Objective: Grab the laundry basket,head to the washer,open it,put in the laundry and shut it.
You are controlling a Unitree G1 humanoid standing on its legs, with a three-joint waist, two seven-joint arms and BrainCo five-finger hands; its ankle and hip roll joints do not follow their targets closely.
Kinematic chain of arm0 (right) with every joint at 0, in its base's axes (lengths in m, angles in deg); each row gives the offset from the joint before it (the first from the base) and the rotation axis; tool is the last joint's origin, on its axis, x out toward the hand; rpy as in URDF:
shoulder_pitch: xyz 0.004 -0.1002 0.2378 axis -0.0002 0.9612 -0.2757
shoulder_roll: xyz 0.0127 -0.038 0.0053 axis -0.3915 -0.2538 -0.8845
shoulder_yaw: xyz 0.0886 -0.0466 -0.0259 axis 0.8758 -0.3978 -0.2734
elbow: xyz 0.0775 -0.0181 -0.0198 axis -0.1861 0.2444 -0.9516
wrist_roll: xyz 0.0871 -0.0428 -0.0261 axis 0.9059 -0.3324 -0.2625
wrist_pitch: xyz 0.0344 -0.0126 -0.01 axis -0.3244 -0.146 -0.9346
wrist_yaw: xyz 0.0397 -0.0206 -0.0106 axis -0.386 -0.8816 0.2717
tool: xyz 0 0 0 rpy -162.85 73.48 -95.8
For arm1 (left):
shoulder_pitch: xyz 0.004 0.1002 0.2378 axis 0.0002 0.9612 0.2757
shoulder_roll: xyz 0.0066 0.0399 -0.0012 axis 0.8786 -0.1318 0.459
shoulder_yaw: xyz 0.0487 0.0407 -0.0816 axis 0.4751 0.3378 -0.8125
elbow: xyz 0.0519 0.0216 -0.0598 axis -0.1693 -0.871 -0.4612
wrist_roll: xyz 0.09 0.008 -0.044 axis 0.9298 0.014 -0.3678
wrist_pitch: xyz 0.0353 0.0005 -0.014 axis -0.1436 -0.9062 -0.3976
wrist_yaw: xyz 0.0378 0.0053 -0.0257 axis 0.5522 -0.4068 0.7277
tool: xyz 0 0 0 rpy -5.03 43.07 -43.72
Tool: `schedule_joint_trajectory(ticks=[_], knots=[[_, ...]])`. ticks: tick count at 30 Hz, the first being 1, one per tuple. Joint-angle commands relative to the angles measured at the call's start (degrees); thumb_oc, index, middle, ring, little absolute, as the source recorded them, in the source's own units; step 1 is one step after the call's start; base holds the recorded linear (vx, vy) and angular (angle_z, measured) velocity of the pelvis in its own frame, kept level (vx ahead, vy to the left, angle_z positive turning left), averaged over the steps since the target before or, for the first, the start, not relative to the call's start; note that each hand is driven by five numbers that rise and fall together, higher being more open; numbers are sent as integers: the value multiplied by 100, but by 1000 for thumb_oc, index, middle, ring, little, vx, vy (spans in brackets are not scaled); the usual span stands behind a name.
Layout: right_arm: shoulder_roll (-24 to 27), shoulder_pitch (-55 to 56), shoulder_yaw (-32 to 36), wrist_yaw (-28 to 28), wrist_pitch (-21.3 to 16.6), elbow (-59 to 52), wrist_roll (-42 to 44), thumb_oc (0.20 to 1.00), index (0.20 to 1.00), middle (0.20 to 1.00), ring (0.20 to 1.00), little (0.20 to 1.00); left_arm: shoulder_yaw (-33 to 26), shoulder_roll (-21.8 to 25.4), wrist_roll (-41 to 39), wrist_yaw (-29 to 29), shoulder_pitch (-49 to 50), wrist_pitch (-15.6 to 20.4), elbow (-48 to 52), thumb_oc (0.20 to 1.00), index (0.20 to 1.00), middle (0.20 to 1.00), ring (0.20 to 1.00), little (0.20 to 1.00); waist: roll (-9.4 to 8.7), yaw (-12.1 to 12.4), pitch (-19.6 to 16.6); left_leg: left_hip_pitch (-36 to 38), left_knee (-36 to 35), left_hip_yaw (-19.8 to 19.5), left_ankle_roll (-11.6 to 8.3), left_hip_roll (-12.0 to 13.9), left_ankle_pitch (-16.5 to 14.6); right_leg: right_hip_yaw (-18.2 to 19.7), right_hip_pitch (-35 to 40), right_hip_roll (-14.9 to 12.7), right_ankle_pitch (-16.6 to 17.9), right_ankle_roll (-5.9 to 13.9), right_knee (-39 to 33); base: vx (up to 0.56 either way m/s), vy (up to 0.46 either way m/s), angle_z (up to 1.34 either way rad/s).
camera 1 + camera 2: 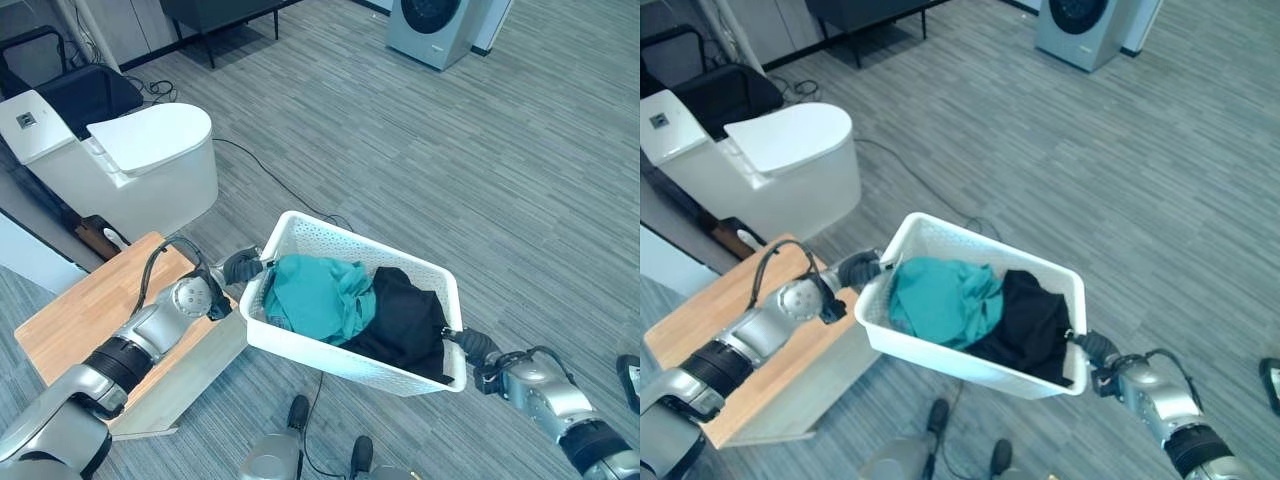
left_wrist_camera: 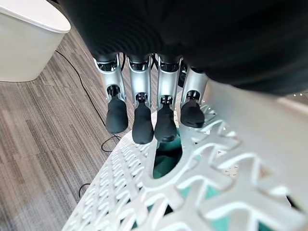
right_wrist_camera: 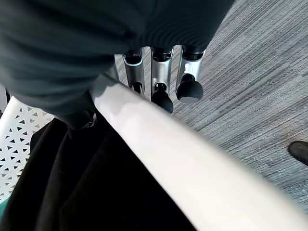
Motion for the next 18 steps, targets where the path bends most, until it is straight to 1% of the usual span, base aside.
schedule_joint_trajectory(ticks=[1, 4, 5, 6, 7, 8, 9, 10, 12, 13, 14, 15, 16, 17, 18], knots=[[148, -594, 477, -395, -911, -783, 774, 200, 200, 200, 200, 200, -76, -290, 35, 25, -354, 248, -60, 200, 200, 200, 200, 200, -177, -17, -329, -313, 309, -51, -132, 72, -365, -192, 94, 221, -699, -50, 214, 11, -37, -2], [239, -448, 576, -398, -880, -943, 836, 200, 200, 200, 200, 200, -3, -346, 77, 91, -577, 212, -230, 200, 200, 200, 200, 200, -258, -96, -258, -456, 508, -62, -151, 126, -398, -118, -22, 308, -766, -145, 344, 18, -89, 1], [324, -400, 651, -391, -900, -994, 887, 200, 200, 200, 200, 200, 68, -373, 105, 128, -746, 208, -340, 200, 200, 200, 200, 200, -314, -134, -213, -602, 747, -65, -183, 142, -452, -108, -37, 350, -782, -180, 347, 21, -157, 5], [396, -336, 739, -377, -913, -1021, 920, 200, 200, 200, 200, 200, 91, -397, 129, 150, -862, 216, -378, 200, 200, 200, 200, 200, -374, -160, -149, -799, 1158, -21, -229, 152, -558, -109, -49, 375, -804, -205, 362, 17, -166, 12], [455, -291, 782, -350, -915, -1043, 945, 200, 200, 200, 200, 200, 70, -405, 148, 174, -915, 210, -358, 200, 200, 200, 200, 200, -406, -168, -74, -943, 1481, 15, -246, 146, -566, -101, -28, 399, -817, -221, 371, 12, -104, 29], [457, -287, 788, -350, -913, -1046, 946, 200, 200, 200, 200, 200, 73, -407, 148, 174, -920, 208, -358, 200, 200, 200, 200, 200, -399, -169, -75, -974, 1535, 9, -246, 149, -593, -105, -32, 406, -818, -221, 372, 36, -101, 46], [573, -296, 804, -339, -916, -1108, 966, 200, 200, 200, 200, 200, -6, -395, 172, 221, -949, 206, -270, 200, 200, 200, 200, 200, -422, -114, 121, -1442, 2527, -11, -275, 84, -432, -90, 68, 433, -830, -251, 387, 83, -81, 43], [575, -323, 780, -322, -919, -1095, 970, 200, 200, 200, 200, 200, -13, -414, 155, 244, -970, 205, -315, 200, 200, 200, 200, 200, -422, -103, 158, -1627, 2746, 31, -239, 109, -444, -114, 134, 462, -859, -256, 346, 186, -100, 16], [545, -388, 754, -257, -916, -1029, 956, 200, 200, 200, 200, 200, -26, -369, 152, 318, -1034, 199, -408, 200, 200, 200, 200, 200, -457, -51, 163, -1928, 2498, 186, -215, 176, -534, -132, 277, 499, -957, -245, 232, 283, -31, -1], [504, -388, 733, -222, -937, -1005, 921, 200, 200, 200, 200, 200, -23, -348, 176, 333, -1048, 180, -430, 200, 200, 200, 200, 200, -475, -10, 138, -1998, 2116, 226, -241, 254, -400, -131, 348, 545, -1023, -236, 209, 546, 49, -1], [384, -390, 692, -213, -958, -973, 855, 200, 200, 200, 200, 200, -49, -311, 179, 339, -991, 176, -479, 200, 200, 200, 200, 200, -494, 49, 87, -2062, 1195, 420, -249, 410, -305, -133, 527, 559, -1208, -221, 216, 467, 48, -7], [379, -393, 687, -212, -959, -970, 853, 200, 200, 200, 200, 200, -49, -307, 179, 339, -987, 176, -478, 200, 200, 200, 200, 200, -514, 61, 91, -2024, 1143, 443, -248, 403, -284, -120, 532, 539, -1216, -218, 221, 508, 85, -5], [278, -436, 635, -208, -979, -906, 823, 200, 200, 200, 200, 200, -62, -313, 167, 343, -986, 172, -531, 200, 200, 200, 200, 200, -538, 112, 77, -2077, 822, 524, -255, 412, -255, -84, 635, 539, -1331, -207, 269, 563, 136, -6], [109, -556, 546, -215, -962, -844, 774, 200, 200, 200, 200, 200, -93, -290, 169, 344, -943, 170, -540, 200, 200, 200, 200, 200, -556, 181, -50, -2002, 606, 646, -238, 479, -246, -19, 819, 544, -1542, -177, 398, 825, 201, -12], [-87, -508, 571, -188, -946, -810, 727, 200, 200, 200, 200, 200, -138, -243, 171, 335, -857, 171, -524, 200, 200, 200, 200, 200, -635, 226, -136, -1922, 783, 681, -185, 447, -142, 63, 978, 465, -1618, -141, 497, 643, 165, -24]])
